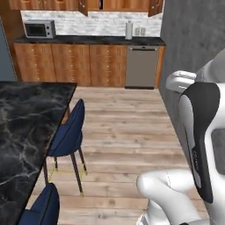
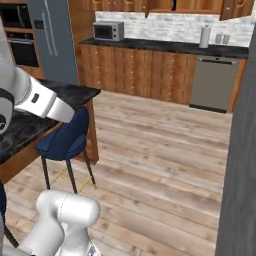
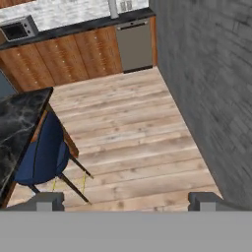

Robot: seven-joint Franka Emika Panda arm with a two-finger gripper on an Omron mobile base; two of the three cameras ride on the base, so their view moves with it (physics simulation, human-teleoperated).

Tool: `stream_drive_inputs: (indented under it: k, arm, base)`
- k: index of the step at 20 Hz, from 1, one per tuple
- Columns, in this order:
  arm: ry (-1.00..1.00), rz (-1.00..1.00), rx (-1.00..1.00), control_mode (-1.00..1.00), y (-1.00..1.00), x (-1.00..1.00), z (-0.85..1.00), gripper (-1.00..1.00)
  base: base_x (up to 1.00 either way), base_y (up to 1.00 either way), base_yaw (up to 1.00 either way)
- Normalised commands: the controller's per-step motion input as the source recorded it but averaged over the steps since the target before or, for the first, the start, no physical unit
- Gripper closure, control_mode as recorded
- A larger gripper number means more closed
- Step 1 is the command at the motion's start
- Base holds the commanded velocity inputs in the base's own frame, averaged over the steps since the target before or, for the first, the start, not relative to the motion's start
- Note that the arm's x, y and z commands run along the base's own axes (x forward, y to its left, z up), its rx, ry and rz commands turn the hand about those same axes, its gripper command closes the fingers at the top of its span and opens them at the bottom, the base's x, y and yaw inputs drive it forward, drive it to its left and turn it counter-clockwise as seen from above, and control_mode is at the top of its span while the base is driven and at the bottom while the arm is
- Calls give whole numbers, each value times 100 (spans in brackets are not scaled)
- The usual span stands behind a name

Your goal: Open the cabinet directly in front. Then move the wine and the mug to the dining counter with the candle on it.

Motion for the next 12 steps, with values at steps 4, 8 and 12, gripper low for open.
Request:
stream_drive_inputs:
  k: [4,8,12]
  arm:
    - [0,0,0,100,0,0,0,-100]
    - [0,0,0,100,0,0,0,-100]
    - [0,0,0,100,0,0,0,-100]
  base:
    - [100,23,-14]
    - [100,19,-30]
    - [100,28,-24]
